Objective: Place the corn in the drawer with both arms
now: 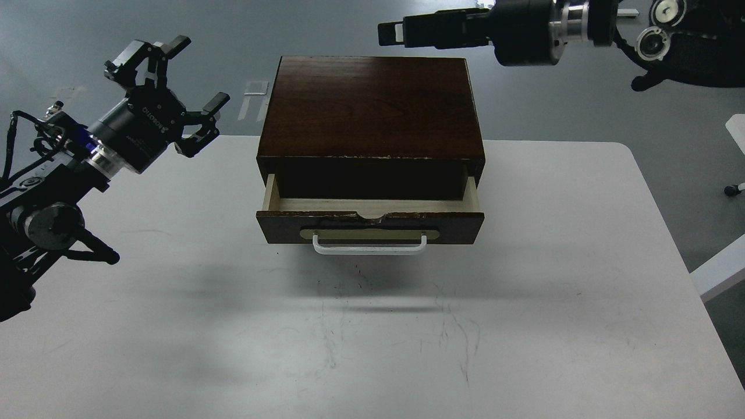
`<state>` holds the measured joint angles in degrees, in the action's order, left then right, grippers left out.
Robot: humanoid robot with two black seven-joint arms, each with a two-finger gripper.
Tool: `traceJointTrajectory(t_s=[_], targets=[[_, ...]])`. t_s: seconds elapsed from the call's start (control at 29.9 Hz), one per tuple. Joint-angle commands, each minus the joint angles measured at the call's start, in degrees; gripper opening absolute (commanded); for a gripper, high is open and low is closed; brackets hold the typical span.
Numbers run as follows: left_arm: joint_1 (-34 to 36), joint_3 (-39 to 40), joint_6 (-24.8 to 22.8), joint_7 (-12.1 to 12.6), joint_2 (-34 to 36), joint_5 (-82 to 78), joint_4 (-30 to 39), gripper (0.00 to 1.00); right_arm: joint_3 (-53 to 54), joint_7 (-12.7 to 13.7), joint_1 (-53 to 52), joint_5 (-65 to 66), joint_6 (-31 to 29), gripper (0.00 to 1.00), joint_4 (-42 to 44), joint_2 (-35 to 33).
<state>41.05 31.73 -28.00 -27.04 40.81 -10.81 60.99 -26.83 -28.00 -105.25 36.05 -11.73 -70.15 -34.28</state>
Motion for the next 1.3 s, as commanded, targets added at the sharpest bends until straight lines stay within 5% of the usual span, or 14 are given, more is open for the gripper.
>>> traceJointTrajectory(t_s=[0.0,0.23,0.4,0.74,1.27], targets=[[-0.18,0.09,0.00,-0.03,-0.38,0.00,0.00,0.98,9.84,0.00,12.59,-4.76,0.65,0.92,0.45,-6.14],[-0.53,0.17,0.00,-0.38,-2.13,0.09,-0.52,0.98,31.45,0.00,38.24,-14.06,3.20,0.92,5.10,-8.43],[-0.71,0.17,0.00,-0.55,-3.01,0.35,-0.88,0.98,38.15,0.00,46.96,-23.90,3.29,0.93,6.60,-8.34],[-2.28,0.17,0.00,0.06,-3.28,0.79,-0.96,0.98,40.01,0.00,55.32,-38.59,2.32,0.95,9.15,-7.20],[-3.96,1.67,0.00,1.47,-5.30,0.79,-0.96,0.98,42.03,0.00,60.07,-38.25,2.32,1.00,9.06,-3.86]])
